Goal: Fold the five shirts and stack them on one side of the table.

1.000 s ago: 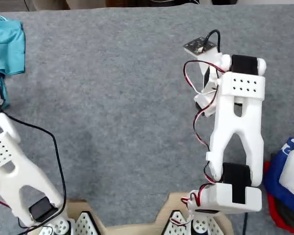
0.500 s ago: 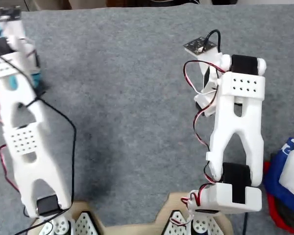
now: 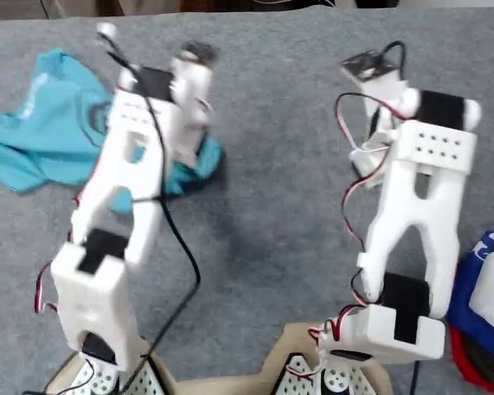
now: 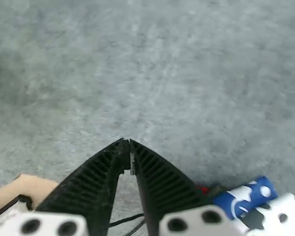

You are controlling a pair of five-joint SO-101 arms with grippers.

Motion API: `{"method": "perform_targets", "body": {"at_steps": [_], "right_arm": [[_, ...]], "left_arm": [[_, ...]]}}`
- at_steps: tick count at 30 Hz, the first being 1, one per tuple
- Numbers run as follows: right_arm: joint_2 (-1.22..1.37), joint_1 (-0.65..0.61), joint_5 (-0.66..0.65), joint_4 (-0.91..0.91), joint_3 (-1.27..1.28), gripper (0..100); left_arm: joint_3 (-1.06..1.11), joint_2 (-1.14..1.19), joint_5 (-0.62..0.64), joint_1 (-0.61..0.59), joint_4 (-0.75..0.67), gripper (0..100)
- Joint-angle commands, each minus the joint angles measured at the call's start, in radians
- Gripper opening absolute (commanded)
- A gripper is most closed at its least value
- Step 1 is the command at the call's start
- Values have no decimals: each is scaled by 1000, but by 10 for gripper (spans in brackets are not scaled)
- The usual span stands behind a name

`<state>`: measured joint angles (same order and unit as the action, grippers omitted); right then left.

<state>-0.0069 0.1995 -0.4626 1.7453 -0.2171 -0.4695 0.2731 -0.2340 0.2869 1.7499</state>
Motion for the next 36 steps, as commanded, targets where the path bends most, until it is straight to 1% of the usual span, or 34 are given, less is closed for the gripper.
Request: {"method": "perform_targets", "body": {"at_steps": [1,4,8,13,16,18,19,21,23,25,27,29,32,36], "right_arm": [[-4,91,8,38,-125,6],[-4,180,9,38,-186,6],[-4,274,9,38,-251,6],[-4,341,9,37,-292,6],[-4,352,9,40,-305,7],[-4,344,9,40,-306,9],[-4,334,9,40,-308,9],[-4,289,9,40,-308,13],[-4,229,9,40,-308,53],[-4,147,9,40,-308,120],[-2,47,9,37,-308,182],[4,-68,11,37,-300,215],[7,-263,15,37,-298,221],[71,-555,17,35,-302,221]], "left_arm": [[204,-223,-51,166,12,19],[339,-357,-91,308,11,19],[466,-522,-89,497,11,19],[583,-708,-89,703,11,19],[611,-782,-86,769,9,21],[606,-823,-41,740,9,39],[598,-842,-15,701,9,69],[568,-874,57,574,9,165],[522,-909,166,400,9,273],[466,-947,276,213,9,351],[411,-972,290,49,9,363],[376,-989,284,-103,9,364],[336,-1007,238,-353,9,364],[356,-995,226,-776,9,364]]}}
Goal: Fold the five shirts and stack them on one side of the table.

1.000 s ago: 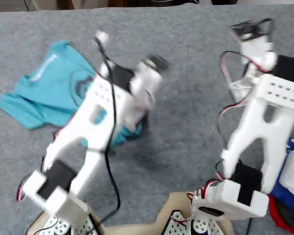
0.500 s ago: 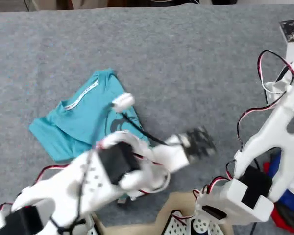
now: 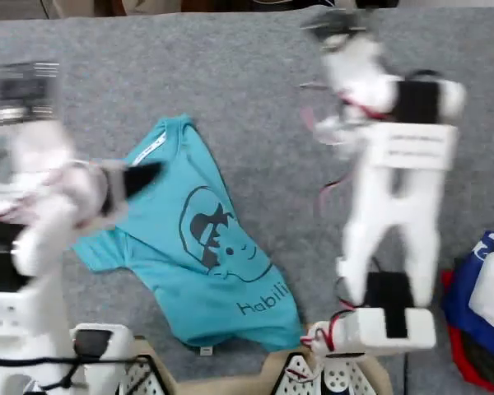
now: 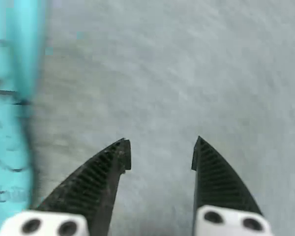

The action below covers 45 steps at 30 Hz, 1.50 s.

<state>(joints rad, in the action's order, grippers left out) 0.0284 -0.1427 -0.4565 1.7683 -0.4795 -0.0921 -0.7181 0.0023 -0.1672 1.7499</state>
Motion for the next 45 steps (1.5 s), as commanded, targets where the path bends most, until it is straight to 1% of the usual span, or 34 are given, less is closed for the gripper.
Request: {"method": "perform_targets", "body": {"at_steps": [1,3,5,7,10,14,21,25,27,31,33,35,38,45], "right_arm": [[71,-277,12,6,-42,222],[160,-377,51,-37,-48,224],[259,-446,100,-87,-73,224],[364,-498,132,-117,-128,224],[524,-559,189,-114,-269,224],[728,-598,250,-114,-486,224],[1073,-590,252,-114,-814,222],[1190,-588,252,-89,-931,218],[1224,-572,252,-63,-964,175],[1248,-503,252,-43,-997,0],[1248,-452,252,-41,-1000,20],[1247,-400,250,-32,-1003,3],[1247,-314,244,9,-1040,5],[1247,-77,242,14,-1113,5]], "left_arm": [[9,-1,-18,-414,8,364],[86,15,-41,-557,8,364],[146,27,-78,-661,8,364],[195,41,-106,-749,8,364],[258,58,-138,-853,8,364],[322,71,-164,-888,8,364],[379,73,-158,-881,8,364],[381,74,-163,-881,8,364],[374,74,-163,-881,8,364],[373,74,-163,-878,8,364],[379,74,-163,-862,8,364],[381,74,-161,-858,8,364],[381,74,-163,-841,8,364],[382,74,-163,-825,8,364]]}}
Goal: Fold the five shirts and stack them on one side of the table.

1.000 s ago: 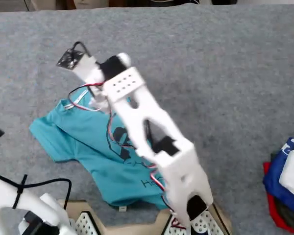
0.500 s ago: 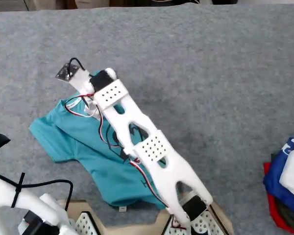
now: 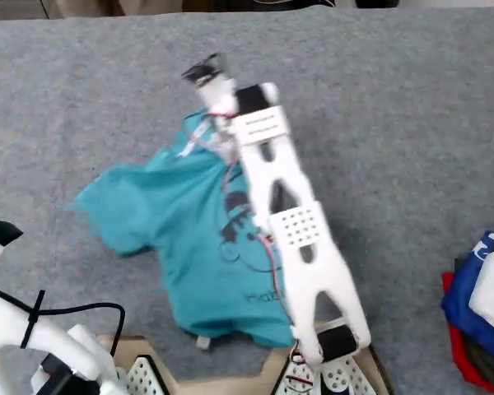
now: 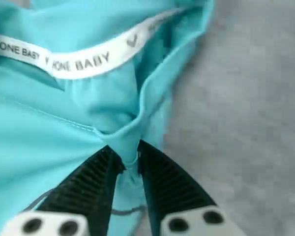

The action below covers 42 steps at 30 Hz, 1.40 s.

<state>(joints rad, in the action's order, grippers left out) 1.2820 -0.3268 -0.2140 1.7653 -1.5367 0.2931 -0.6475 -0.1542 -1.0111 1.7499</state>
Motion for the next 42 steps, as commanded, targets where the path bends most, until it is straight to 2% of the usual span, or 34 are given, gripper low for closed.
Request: {"method": "perform_targets", "body": {"at_steps": [1,11,22,25,28,33,35,37,42], "right_arm": [[-7,140,0,17,-62,5],[-7,441,-163,15,-73,5],[-7,667,-213,12,-73,5],[-8,694,-287,12,-77,9],[-28,679,-310,17,-133,39],[-157,591,-310,18,-102,284],[-202,529,-310,18,-88,351],[-234,440,-295,18,-79,360],[-259,162,-147,3,-64,325]], "left_arm": [[-3,4,-6,20,8,364],[-3,4,-2,75,8,364],[-3,4,-5,117,8,364],[-3,4,-6,117,8,364],[-3,4,-6,117,8,364],[-3,4,-6,137,8,364],[-3,4,-2,149,8,364],[-3,4,0,169,8,364],[-3,4,0,209,8,363]]}}
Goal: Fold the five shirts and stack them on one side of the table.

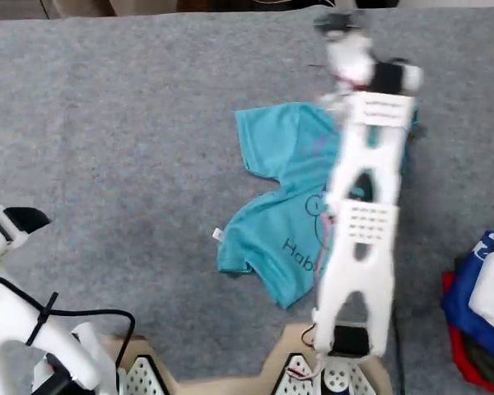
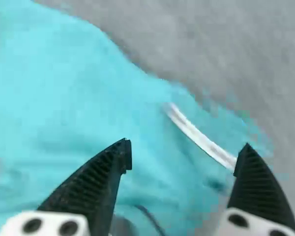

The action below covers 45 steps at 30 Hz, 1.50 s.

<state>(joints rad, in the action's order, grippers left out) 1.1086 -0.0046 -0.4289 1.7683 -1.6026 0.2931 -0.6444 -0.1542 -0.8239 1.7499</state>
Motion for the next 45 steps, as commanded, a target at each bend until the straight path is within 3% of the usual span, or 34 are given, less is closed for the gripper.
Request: {"method": "perform_targets", "body": {"at_steps": [1,6,12,29,37,45], "right_arm": [[-77,-214,97,-18,7,319],[1,-358,236,-170,67,307],[82,-374,361,-265,85,307],[259,-328,364,-334,85,304],[262,-274,354,-334,82,97],[251,-272,361,-325,67,86]], "left_arm": [[-3,1,2,21,8,363],[-3,1,2,14,8,362],[-3,1,0,20,8,313],[-2,1,-3,21,8,311],[2,1,-5,21,8,311],[95,1,-8,17,8,311]]}}
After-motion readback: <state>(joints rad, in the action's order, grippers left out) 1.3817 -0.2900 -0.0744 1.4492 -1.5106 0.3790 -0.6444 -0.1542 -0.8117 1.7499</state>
